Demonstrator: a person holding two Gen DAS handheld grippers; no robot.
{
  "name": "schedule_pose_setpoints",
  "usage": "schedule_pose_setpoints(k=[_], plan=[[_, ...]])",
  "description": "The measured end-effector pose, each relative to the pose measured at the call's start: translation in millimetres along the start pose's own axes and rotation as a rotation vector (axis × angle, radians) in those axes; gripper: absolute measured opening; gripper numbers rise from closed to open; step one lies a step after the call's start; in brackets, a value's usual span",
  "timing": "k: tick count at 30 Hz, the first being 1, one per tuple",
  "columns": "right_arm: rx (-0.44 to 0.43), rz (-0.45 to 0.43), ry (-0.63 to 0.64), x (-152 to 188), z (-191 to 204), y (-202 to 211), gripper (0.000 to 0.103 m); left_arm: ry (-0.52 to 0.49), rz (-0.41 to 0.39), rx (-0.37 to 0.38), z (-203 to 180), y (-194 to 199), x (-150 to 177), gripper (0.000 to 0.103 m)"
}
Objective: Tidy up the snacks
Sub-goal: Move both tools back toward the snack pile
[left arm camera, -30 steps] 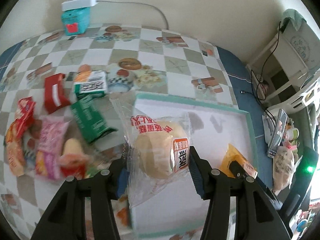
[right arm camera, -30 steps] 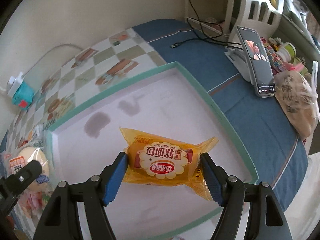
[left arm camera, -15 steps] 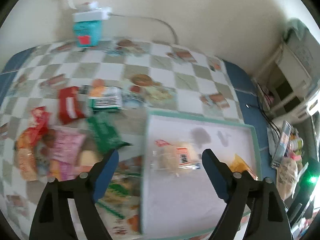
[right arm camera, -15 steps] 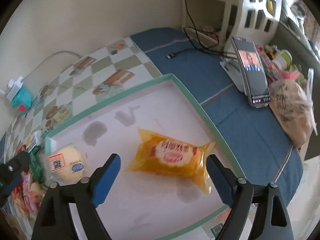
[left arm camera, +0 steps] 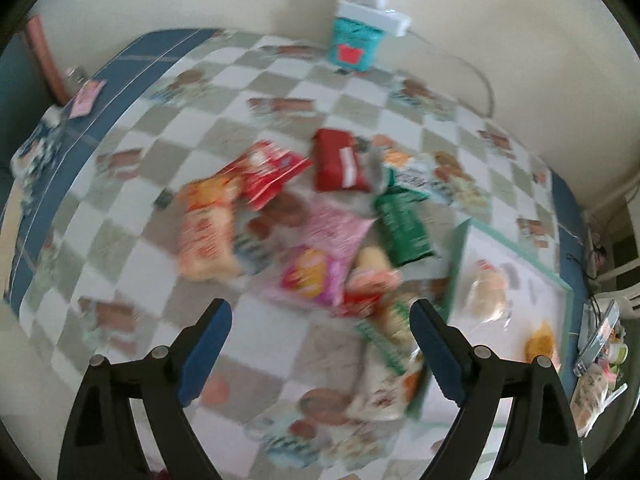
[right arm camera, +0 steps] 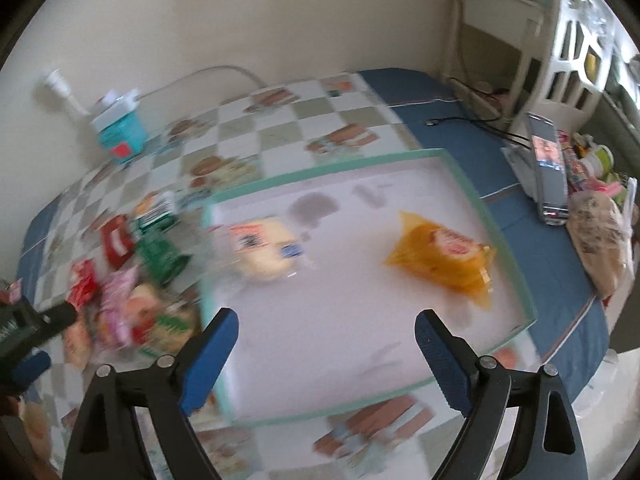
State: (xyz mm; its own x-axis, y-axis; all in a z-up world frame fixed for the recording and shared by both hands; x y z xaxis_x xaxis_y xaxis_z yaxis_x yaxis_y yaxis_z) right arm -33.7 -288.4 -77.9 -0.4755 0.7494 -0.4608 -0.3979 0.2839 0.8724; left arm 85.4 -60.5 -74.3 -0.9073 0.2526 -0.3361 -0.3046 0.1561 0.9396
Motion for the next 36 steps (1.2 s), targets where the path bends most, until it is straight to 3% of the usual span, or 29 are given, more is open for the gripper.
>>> schedule_pose_setpoints(k=[11,17,22,31,36], plan=[[-0.03,0.118,0.07,62,40,-4,0.092,0.127,0.006,-0.052,67,11,31,0.091],[-0.022,0.201,0.041,83,44,-13,0.092,0.153,0.032,-0.017,81,6,44,0.091],[-0.008,0.247,0.048,92,45,-24,0.092,0.188,0.104,0.037,84,-12,53,0.091],[-0.192,0.264,0.06,90,79,-19,0.092,0.261,0.141,0.015,105,-24,56,0.091],[-0.229,0.264,0.092,91,98,-24,0.092,0.273,0.16,-0.023,117,-31,55,0.091]])
Point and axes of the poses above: each gripper's, at about its wrist camera, not at the fingertips, and y roughly against the way its jaws point, z to its left, x to its underside, the point moved 8 cm from there along -y, roughly the way its jaws point, and after that the axes turned 14 degrees about -y, right-handed, at the moved point
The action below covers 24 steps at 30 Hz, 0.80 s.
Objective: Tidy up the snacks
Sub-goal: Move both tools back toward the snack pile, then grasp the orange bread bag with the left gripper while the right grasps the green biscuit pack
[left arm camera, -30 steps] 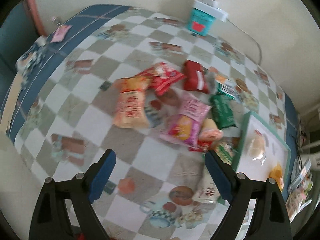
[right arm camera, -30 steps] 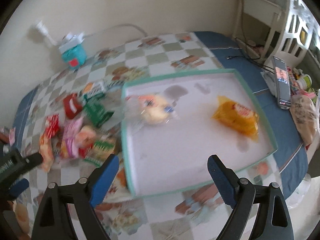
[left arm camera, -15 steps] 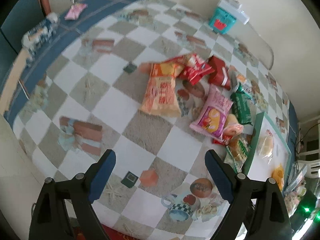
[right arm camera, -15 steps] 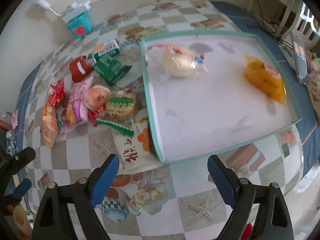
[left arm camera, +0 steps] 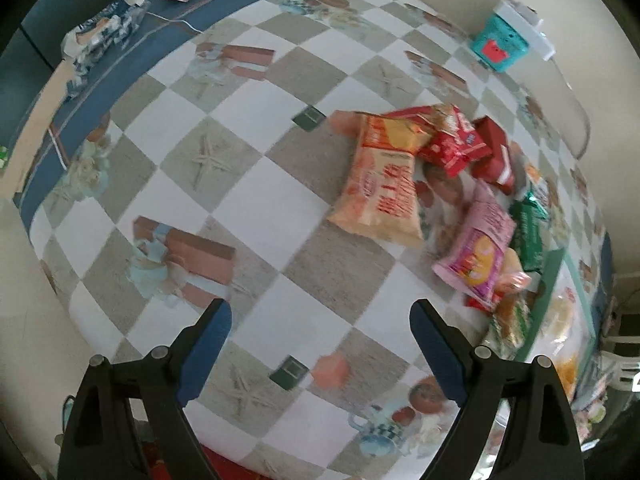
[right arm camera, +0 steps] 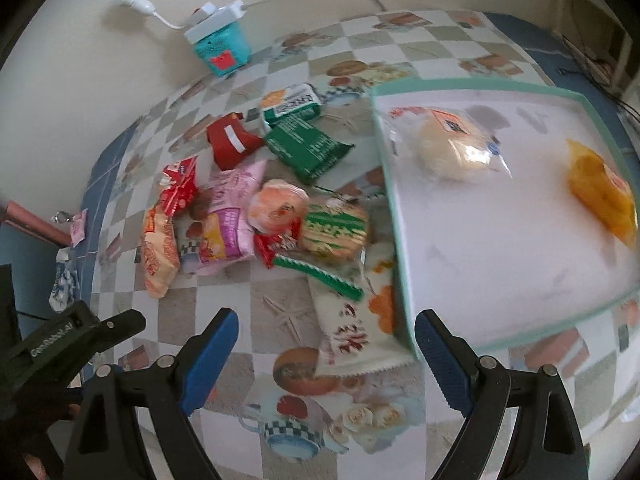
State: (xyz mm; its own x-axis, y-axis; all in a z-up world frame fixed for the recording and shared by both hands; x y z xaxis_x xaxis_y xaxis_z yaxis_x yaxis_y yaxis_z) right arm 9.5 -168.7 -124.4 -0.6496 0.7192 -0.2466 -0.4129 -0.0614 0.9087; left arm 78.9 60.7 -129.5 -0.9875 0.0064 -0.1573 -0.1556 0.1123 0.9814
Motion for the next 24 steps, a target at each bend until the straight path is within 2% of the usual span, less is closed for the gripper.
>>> schedule_pose_setpoints(k=[6,12,16,24], plan=[[-0.011,-0.042,-0.011,-22,7,-7,0.09,0.029,0.018,0.019,14,-10,-15,0.091],[0.028,-0.063,-0.029,-40,2,-13,0.087,0.064,-0.025,0.041,27,-9,-39,0.091],[0.04,-0.069,-0.016,-48,5,-17,0.082,0.074,-0.027,0.075,27,-16,-54,0.091],[0.077,-0.052,0.015,-51,10,-33,0.076,0.041,-0.035,0.072,16,-29,-75,0.091]])
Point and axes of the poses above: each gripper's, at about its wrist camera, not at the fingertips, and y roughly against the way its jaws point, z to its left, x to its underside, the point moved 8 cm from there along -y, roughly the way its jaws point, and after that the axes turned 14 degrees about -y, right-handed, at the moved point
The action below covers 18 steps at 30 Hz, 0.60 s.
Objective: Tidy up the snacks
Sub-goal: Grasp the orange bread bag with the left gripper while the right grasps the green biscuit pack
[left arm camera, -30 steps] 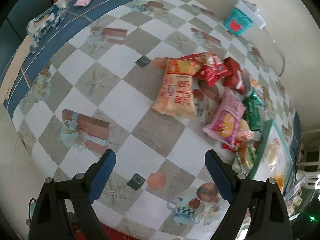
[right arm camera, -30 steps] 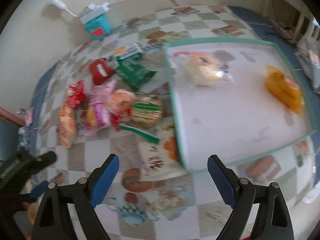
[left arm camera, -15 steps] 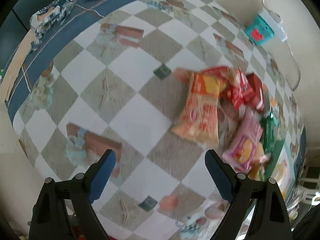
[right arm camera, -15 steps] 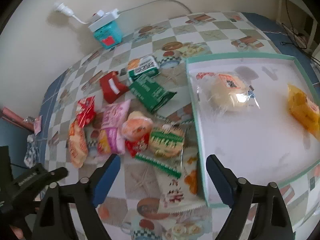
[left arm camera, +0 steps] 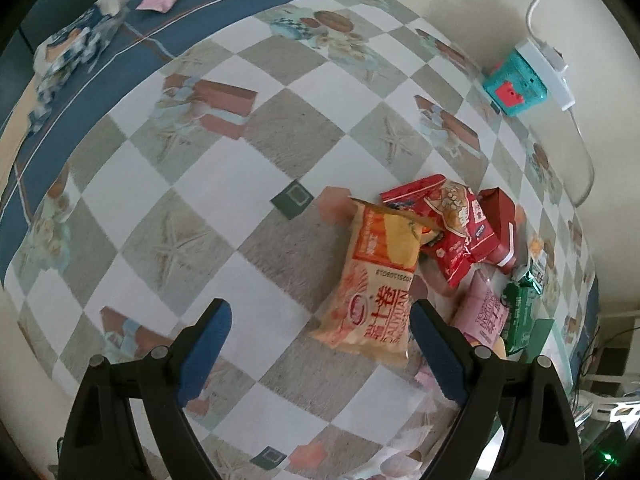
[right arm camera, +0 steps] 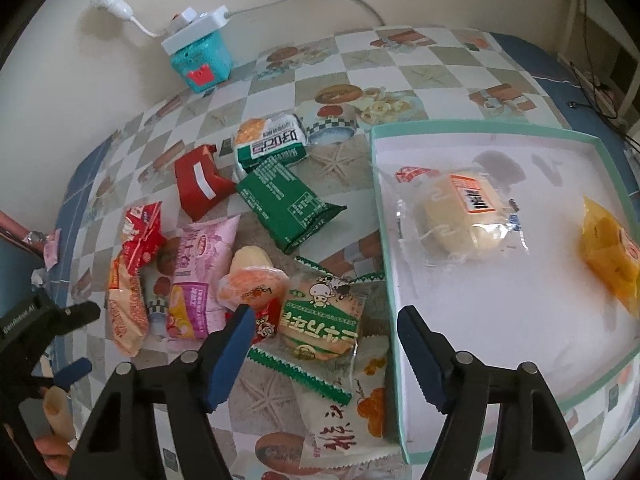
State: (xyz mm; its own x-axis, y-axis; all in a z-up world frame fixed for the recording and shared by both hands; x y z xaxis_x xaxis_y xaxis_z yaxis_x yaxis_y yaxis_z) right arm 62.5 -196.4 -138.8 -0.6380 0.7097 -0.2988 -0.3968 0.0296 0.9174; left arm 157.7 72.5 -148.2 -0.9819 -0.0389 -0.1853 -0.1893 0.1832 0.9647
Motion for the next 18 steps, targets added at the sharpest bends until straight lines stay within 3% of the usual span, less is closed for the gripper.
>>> schedule_pose_setpoints(k=[8,18], plan=[[0.059,-0.012,0.034,-4,4,-10,0.074,-0.039,0.037,-0.029,-9,-25,-6,0.091],[0.016,-0.027,0.047,-11,13,2,0.069,-0.052,0.03,-0.051,-12,-32,-21,0.091]])
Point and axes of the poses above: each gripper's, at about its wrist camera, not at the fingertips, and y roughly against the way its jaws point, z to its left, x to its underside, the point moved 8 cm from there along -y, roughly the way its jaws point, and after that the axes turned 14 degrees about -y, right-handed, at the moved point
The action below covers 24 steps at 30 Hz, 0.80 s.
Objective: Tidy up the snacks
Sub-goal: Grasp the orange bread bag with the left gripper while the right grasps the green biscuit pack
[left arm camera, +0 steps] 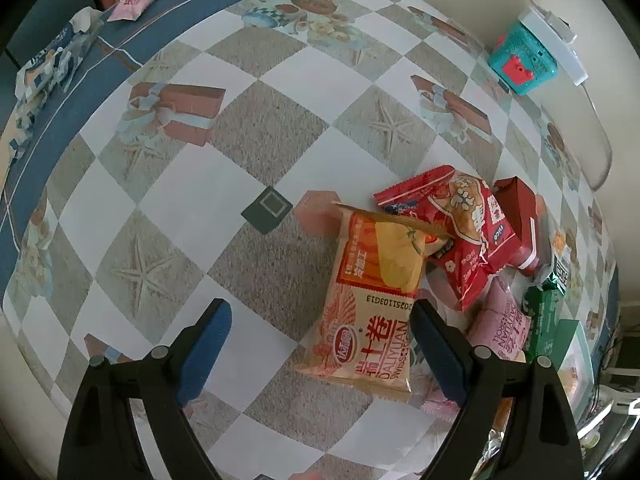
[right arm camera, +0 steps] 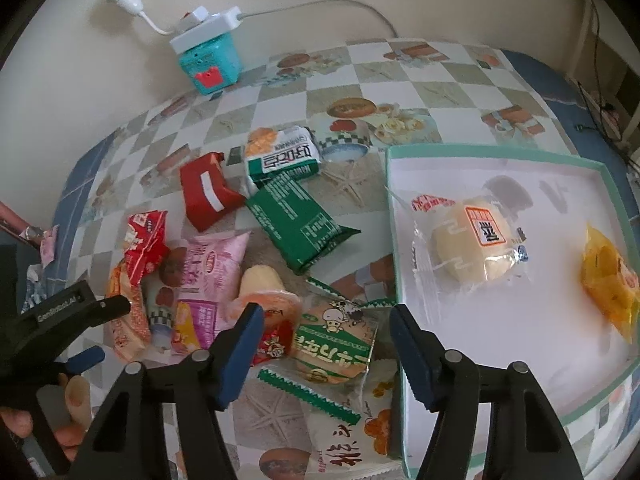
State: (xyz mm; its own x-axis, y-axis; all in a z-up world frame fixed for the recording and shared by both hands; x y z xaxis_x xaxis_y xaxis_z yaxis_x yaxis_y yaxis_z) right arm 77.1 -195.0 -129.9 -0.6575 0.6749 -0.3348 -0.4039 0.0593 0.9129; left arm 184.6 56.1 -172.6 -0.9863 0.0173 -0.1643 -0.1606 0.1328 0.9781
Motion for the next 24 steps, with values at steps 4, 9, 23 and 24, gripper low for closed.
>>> schedule_pose_setpoints(k=[4,9,23,24], plan=[[0.007,0.023,0.004,5,0,-8,0.067,-0.013,0.002,-0.006,-2,-2,-4,0.091],[0.032,0.051,-0.009,10,-8,-20,0.063,-0.024,0.014,-0.019,-8,-8,-3,0.091],[0.019,0.07,0.027,17,0,-25,0.063,-0.07,0.007,-0.049,-29,-11,3,0.078],[0.018,0.071,0.025,17,0,-25,0.063,-0.073,0.008,-0.05,-31,-8,3,0.074]])
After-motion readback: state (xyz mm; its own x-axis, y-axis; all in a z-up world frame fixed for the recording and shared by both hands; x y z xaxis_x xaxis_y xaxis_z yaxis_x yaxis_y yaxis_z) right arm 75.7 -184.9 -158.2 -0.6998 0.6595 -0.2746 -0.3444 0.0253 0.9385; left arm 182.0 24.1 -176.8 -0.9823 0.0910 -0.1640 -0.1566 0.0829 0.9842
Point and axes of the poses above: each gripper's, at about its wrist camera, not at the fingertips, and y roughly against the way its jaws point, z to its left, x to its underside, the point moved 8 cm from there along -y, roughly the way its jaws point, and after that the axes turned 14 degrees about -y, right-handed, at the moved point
